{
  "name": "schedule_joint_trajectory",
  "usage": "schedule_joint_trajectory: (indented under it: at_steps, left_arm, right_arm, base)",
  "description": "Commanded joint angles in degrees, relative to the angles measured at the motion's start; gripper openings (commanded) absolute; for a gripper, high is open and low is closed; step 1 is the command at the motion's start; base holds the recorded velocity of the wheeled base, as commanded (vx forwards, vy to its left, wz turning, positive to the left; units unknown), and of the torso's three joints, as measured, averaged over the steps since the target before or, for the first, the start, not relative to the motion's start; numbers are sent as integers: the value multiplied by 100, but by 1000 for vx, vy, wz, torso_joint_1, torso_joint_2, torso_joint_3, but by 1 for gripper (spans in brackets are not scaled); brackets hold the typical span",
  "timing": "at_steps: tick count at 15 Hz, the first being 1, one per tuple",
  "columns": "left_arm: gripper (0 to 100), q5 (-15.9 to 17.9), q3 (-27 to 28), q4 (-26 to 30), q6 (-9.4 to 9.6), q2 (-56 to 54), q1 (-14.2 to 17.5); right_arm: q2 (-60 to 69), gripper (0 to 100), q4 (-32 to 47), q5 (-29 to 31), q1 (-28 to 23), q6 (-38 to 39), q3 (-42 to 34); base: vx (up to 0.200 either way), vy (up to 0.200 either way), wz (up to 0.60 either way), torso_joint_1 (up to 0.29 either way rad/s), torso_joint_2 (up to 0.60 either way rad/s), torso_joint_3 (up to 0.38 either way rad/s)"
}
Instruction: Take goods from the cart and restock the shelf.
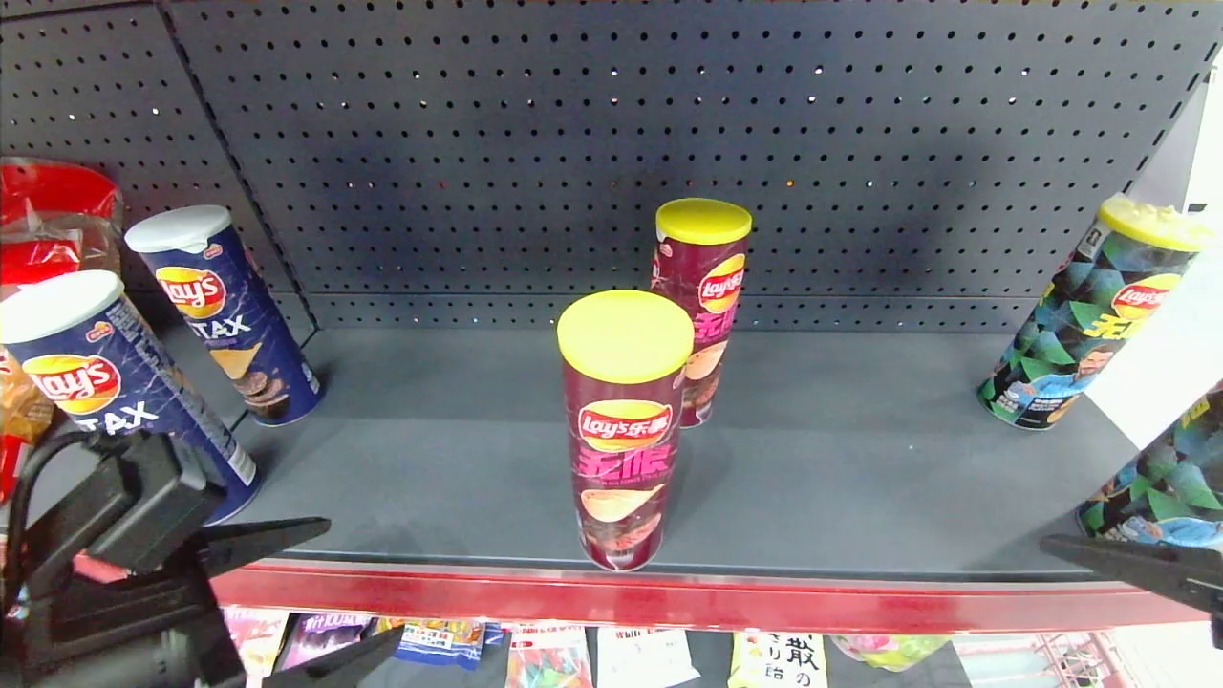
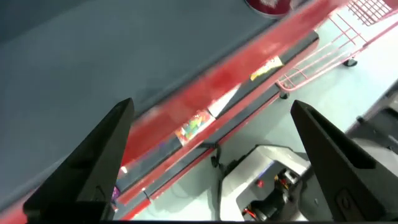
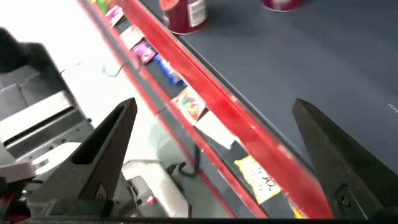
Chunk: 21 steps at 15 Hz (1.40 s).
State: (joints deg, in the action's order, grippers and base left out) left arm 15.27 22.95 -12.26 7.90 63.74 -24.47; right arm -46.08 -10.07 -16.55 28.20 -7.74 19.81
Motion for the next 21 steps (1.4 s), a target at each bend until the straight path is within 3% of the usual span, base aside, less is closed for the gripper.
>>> schedule_joint_trajectory:
  at_steps: [1,6,11,21]
  left_arm:
    - [100,-16,491,-294,1,1211,-199]
    - [100,-68,983,-303,19,2019,-296]
    - [100,-77,1449,-303,19,2626,-630]
    - [100,-77,2108,-514,10,3425,-884]
  right_arm:
    - [890,100,5,109,-447,45,-65]
    - [1207,100,14,161,-825,176,-153]
    - [1224,100,5,302,-833,273,-109]
    - [1136,100,5,451,-833,352,14]
  base:
    - [0,0,0,0,0,0]
    - [0,0,0,0,0,0]
    - [0,0,0,0,0,0]
    - [0,0,0,0,0,0]
